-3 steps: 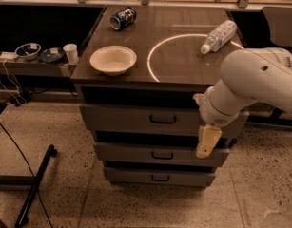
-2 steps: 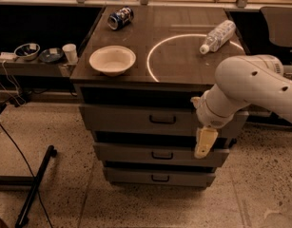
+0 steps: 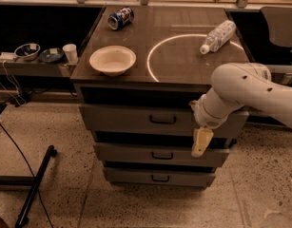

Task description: Open top drawer

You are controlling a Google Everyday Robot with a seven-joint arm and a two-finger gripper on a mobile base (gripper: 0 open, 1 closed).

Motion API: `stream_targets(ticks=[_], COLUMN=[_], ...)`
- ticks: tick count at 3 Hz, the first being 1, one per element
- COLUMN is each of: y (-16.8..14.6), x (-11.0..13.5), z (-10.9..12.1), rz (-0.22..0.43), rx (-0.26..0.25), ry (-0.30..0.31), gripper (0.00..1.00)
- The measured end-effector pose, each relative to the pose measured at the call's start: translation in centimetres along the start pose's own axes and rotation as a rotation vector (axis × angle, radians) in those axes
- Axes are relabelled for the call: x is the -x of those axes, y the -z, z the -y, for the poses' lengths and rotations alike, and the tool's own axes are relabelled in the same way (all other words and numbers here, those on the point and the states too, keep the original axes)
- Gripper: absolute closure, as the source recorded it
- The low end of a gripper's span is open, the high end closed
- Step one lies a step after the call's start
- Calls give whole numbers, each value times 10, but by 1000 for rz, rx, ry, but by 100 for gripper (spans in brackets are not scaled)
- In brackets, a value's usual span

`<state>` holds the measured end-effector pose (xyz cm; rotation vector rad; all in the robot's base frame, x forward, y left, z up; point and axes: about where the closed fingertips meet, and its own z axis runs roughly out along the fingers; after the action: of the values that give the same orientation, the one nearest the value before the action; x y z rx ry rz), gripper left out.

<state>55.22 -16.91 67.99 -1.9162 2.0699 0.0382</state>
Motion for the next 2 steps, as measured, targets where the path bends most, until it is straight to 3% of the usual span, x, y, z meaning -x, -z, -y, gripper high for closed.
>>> stream_targets(ticks=[1, 2], y=[-12, -17], x=[-2, -3], z=[6, 9], rz=[8, 16], rx=[13, 17], ry=[-10, -20], gripper=[3, 18])
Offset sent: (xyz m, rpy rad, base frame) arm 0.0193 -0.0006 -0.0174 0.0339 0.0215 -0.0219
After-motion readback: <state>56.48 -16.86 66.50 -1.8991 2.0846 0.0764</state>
